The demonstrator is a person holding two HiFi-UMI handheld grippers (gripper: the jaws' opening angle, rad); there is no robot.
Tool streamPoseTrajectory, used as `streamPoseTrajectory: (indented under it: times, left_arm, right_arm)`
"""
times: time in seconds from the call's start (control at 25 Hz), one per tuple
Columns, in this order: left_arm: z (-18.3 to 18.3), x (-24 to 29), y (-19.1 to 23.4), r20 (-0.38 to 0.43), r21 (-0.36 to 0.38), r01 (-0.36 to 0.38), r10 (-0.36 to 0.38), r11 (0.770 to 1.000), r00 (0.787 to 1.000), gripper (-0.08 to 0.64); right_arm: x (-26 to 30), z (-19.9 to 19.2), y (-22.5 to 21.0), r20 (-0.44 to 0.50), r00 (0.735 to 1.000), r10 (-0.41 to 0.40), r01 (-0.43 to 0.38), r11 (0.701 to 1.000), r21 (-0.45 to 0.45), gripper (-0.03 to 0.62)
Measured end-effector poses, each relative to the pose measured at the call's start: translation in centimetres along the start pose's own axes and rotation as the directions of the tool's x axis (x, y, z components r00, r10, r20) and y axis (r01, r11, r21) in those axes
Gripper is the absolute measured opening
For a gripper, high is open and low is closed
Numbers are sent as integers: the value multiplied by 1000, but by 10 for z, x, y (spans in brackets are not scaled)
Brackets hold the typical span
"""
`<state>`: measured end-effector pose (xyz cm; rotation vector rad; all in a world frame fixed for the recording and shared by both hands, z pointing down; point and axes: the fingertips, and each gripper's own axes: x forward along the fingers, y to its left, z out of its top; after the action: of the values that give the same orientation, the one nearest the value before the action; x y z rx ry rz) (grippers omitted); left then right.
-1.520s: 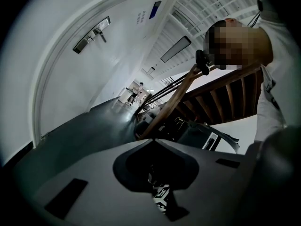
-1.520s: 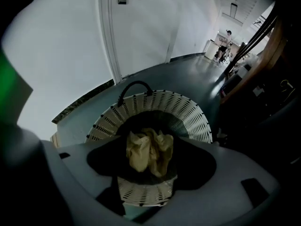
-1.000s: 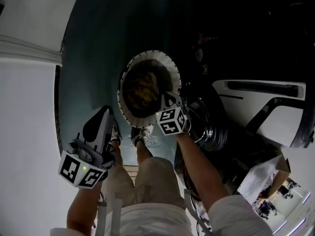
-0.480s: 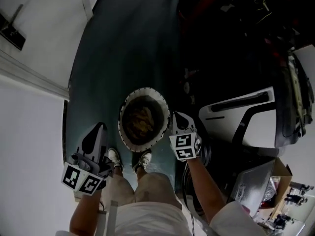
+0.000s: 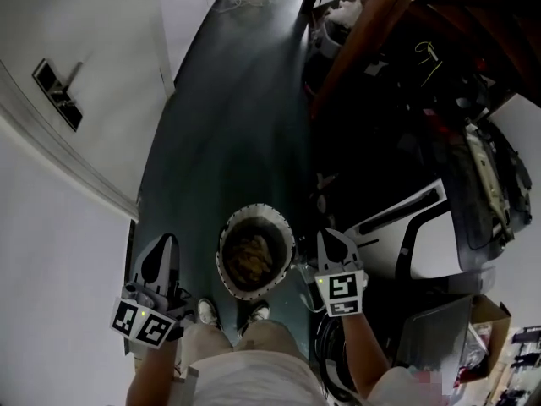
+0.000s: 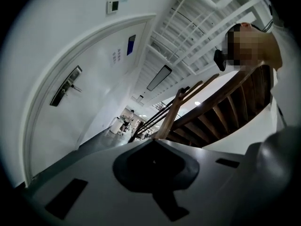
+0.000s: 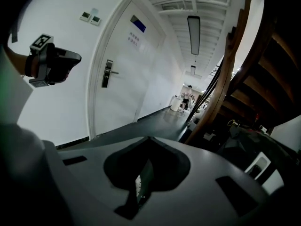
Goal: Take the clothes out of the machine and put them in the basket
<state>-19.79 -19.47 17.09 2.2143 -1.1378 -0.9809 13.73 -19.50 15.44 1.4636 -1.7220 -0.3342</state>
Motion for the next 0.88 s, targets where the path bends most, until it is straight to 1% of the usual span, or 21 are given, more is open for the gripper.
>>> streamPoseTrajectory:
  times: [0.2,0.32,0.48,0.64,0.88]
  left_arm:
    - [43,-21,-11,68,41,0,-3,999,998,14]
    - [67,-31,-7,101,81,-25,17,996,995,14]
    - [94,-44,-1,149,111,-57,40,992,988,14]
    - [106,-50,0,178,102,-62,43,993,983,14]
    - [122,-69,-7,212,83,-78,59,993,975,14]
  right_arm:
    - [-40,48,-16,90,996,-24,24,1000,1,12]
    - [-59,75,-23,131,991,-35,36,999,0,12]
    - [-84,106,-29,194,980,-48,53,998,-19,12]
    - [-107,128,-30,243,967,-72,82,996,-30,12]
    - [-143,139,-34,276,955,-109,109,994,16,12]
